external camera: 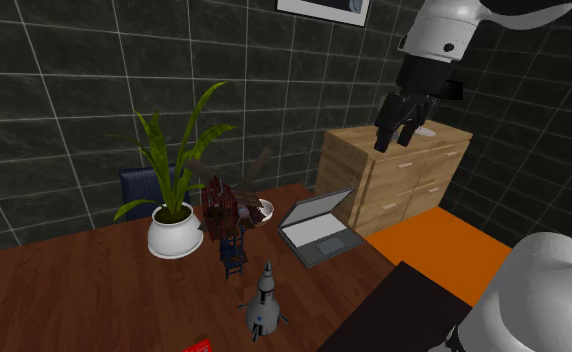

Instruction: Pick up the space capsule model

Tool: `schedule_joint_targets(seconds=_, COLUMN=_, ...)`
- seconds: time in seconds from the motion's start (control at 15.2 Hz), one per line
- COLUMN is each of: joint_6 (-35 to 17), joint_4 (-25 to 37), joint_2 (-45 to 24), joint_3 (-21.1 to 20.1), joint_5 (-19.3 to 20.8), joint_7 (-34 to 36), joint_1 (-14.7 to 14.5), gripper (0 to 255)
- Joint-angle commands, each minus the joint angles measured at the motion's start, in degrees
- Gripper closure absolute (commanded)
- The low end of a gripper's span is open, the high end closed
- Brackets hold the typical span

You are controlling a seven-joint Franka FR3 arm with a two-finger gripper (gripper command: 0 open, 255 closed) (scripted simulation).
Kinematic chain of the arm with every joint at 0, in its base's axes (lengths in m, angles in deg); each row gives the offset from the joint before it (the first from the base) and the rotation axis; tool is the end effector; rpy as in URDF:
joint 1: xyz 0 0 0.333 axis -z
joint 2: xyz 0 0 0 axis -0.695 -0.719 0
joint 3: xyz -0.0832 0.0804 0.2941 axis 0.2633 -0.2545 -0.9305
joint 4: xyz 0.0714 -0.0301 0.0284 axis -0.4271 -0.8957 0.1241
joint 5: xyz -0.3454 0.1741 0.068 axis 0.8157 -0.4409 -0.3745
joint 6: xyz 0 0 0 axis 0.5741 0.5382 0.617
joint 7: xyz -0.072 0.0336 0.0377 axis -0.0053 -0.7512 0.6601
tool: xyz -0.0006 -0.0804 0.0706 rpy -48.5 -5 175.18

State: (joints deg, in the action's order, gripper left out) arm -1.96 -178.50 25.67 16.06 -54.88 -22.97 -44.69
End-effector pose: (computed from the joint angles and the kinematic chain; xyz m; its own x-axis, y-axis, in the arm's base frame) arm 0.2902 0.0411 0.6296 0.9981 -0.0262 0.0564 -0.0232 -0.9984 -0.0522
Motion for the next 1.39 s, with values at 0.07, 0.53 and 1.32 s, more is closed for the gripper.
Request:
schedule_joint_targets(seconds=0.07, joint_6=-2.61, joint_4=-3.07, joint_2=1.56, joint_3=-0.34, joint_5=-0.23, joint_7=-0.11, joint_1=-0.22, gripper=0)
schedule_joint_targets(seconds=0.53, joint_6=-21.67, joint_4=-22.57, joint_2=9.69, joint_3=-3.35, joint_5=-2.45, joint_7=-0.69, joint_1=-2.31, gripper=0)
schedule_joint_targets(seconds=1.32, joint_6=-56.61, joint_4=-43.29, joint_2=6.68, joint_3=-10.03, joint_5=-7.77, joint_7=-0.43, joint_1=-7.41, gripper=0)
